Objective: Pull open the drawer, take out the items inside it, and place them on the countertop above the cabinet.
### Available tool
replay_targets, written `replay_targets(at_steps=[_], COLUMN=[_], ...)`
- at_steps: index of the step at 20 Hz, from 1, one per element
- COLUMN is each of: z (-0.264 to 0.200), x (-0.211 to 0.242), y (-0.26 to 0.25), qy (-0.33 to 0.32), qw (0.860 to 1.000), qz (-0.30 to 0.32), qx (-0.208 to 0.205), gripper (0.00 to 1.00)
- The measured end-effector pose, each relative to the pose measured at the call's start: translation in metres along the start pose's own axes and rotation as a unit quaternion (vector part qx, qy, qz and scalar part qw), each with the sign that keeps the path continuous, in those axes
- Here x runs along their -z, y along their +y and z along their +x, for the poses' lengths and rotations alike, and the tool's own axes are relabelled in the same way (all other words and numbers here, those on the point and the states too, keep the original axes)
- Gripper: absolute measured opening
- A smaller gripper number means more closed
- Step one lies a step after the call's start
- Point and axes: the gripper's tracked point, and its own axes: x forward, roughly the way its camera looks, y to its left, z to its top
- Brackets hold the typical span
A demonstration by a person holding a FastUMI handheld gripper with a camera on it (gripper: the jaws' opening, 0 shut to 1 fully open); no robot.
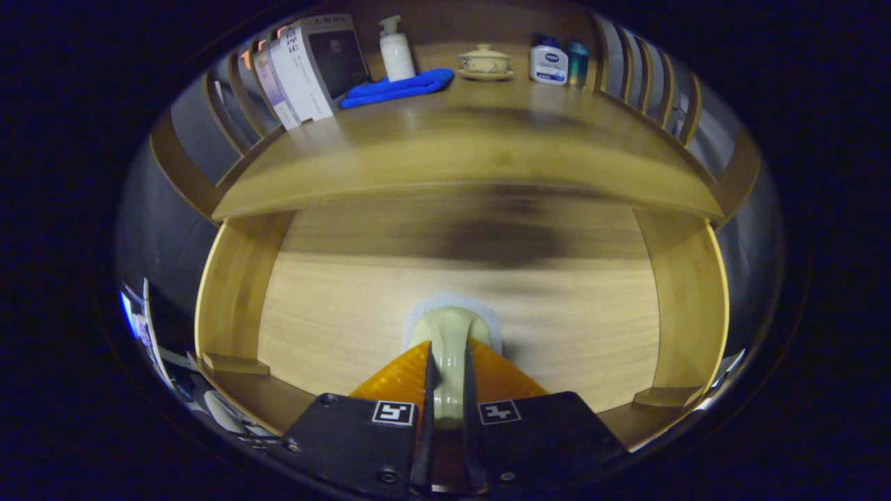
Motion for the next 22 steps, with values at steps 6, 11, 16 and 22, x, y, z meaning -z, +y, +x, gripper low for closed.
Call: replay_targets(at_steps=[6,11,16,22], z=[-0.038,-0.064,-0.077,-0.066], x=[-0.030,-0.066,-0.118,-0.172], y=[0.006,0.011,0.014,0.010], qy=[-0.040,-0.067,-0.087,-0.087], qw=[0.999,0.997,0.995,0.995], qz=[0.004,0.018,0.029,0.038], qx=[-0.028,-0.044,-0.035,-0.003], gripper=[0.20,0.20,0.20,0.20])
